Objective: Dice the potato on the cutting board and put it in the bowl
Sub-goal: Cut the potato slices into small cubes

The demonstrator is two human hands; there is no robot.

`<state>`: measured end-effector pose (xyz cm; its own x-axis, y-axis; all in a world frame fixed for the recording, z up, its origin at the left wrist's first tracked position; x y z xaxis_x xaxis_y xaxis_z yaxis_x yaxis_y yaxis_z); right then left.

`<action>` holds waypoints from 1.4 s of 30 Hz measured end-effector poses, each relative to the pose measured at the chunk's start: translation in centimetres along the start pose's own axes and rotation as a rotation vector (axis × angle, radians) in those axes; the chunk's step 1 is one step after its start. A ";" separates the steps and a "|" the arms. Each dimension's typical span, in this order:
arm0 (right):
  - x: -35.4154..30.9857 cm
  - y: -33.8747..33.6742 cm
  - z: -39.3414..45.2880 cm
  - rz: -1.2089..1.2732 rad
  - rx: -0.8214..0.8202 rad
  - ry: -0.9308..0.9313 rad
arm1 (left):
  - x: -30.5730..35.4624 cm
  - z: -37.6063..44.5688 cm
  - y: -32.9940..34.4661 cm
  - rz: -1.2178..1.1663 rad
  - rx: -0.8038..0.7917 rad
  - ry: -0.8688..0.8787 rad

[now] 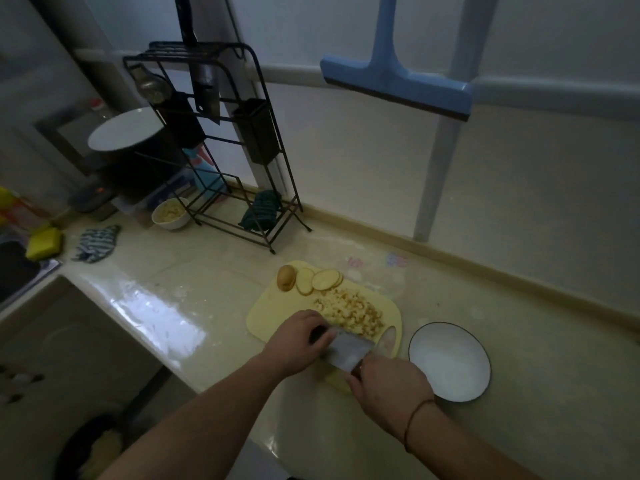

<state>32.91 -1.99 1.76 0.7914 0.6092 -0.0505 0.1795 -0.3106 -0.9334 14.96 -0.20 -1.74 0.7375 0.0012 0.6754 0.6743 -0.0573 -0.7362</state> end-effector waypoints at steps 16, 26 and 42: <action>-0.4 -0.3 -0.3 -0.042 0.005 0.006 | 2.7 -0.4 1.2 0.024 -0.148 0.265; -0.4 0.5 0.2 -0.050 -0.015 -0.003 | 1.1 -0.4 -0.3 0.017 0.003 0.218; 1.8 1.5 -0.7 0.483 -0.024 0.176 | -2.4 10.9 -6.9 0.155 -0.031 -0.202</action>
<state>34.97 -1.85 0.53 0.8732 0.2609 -0.4117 -0.2190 -0.5447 -0.8096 9.00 11.09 1.24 0.8268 0.1890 0.5299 0.5533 -0.1029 -0.8266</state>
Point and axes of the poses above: each hand's wrist, its own z-axis towards the middle knuckle, its own y-axis out of the palm, x = y × z, the point moved 5 cm from there along z, towards the middle knuckle, and after that the axes turned 10 degrees about -z, right-handed, at the moved point
